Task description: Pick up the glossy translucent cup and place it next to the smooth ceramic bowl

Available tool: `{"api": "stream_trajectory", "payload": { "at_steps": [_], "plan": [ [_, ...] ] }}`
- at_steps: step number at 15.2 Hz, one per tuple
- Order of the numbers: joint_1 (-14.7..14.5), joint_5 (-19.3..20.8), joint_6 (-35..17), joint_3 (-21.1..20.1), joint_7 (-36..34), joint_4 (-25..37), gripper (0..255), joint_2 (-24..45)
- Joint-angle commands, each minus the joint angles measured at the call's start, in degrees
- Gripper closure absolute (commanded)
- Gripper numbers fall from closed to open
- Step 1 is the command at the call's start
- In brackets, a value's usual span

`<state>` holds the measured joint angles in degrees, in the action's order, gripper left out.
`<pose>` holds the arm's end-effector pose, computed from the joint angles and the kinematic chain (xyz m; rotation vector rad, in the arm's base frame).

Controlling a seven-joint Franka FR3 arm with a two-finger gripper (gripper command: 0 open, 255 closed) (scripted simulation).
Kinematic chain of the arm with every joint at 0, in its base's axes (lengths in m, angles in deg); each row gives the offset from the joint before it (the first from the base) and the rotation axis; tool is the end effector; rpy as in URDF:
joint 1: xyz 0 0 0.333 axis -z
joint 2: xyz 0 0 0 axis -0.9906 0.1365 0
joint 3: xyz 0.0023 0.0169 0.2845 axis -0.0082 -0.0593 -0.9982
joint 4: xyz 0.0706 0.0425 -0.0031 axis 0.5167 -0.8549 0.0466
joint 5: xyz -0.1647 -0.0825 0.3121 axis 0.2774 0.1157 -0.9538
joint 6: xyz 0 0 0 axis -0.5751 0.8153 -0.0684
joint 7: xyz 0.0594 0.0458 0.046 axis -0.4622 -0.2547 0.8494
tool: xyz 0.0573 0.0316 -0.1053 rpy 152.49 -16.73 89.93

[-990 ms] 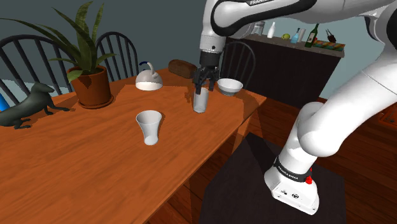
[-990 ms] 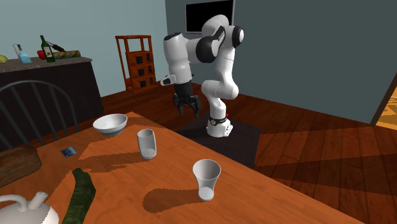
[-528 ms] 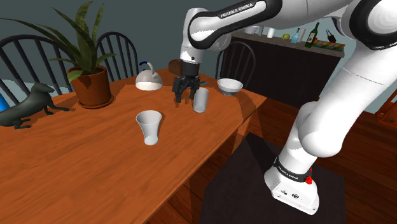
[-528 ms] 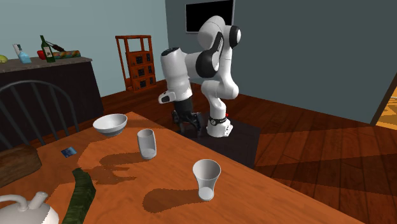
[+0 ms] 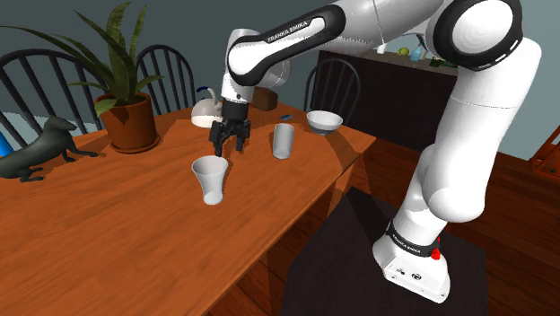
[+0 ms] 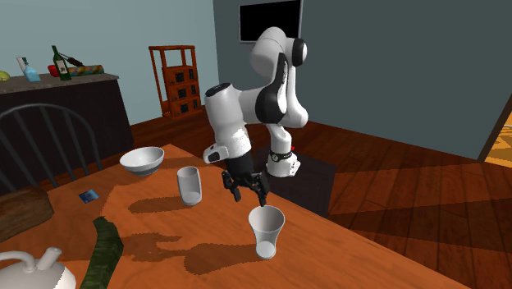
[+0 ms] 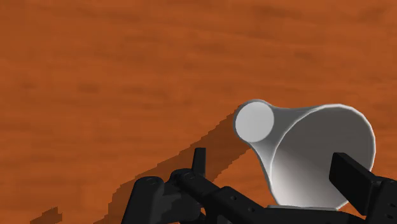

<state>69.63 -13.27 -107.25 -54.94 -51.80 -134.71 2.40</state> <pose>0.5196 0.1711 0.3763 -2.8731 -0.1228 0.0449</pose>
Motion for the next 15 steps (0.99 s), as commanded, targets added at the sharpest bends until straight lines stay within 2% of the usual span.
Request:
{"api": "stream_trajectory", "payload": {
  "at_steps": [1, 8, 15],
  "plan": [
    [-0.3, -0.5, -0.8, -0.4, 0.3, 2.2, 0, 2.6],
    [-1.1, -1.2, -5.9, -1.0, 0.7, 0.0, 0, 5.4],
    [-1.1, -1.2, -5.9, -1.0, 0.7, 0.0, 0, 5.4]
  ]
}}
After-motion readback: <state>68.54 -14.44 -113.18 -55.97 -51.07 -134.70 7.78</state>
